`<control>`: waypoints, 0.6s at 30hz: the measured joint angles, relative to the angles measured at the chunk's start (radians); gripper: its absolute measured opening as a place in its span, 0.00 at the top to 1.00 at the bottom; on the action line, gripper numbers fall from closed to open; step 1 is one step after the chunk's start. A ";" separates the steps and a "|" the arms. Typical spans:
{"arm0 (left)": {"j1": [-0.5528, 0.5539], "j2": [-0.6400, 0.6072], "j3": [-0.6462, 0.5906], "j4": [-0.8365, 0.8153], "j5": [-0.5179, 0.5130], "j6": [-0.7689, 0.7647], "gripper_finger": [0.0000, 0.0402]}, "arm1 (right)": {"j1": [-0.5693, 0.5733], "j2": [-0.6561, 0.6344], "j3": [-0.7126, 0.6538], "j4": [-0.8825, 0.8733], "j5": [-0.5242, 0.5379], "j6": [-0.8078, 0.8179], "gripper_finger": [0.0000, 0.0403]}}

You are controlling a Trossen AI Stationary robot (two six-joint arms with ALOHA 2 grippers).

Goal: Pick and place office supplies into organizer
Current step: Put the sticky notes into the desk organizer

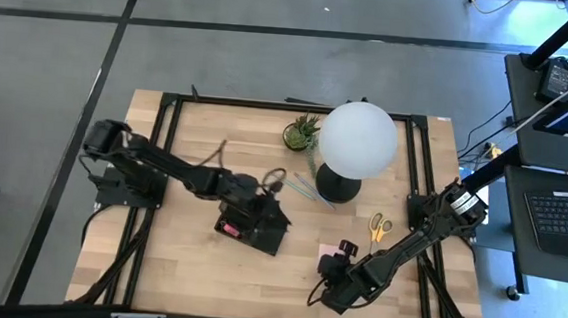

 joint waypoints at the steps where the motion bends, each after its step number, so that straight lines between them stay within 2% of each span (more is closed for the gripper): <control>1: -0.004 0.031 0.026 -0.007 0.002 0.011 0.79 | 0.000 0.000 0.000 0.000 -0.001 0.000 0.64; 8: -0.035 0.195 0.168 -0.055 0.007 0.039 0.79 | 0.002 0.000 0.000 0.013 -0.003 -0.002 0.64; 18: -0.045 0.377 0.286 -0.056 0.005 -0.090 0.79 | 0.003 0.002 -0.002 0.058 -0.007 -0.072 0.64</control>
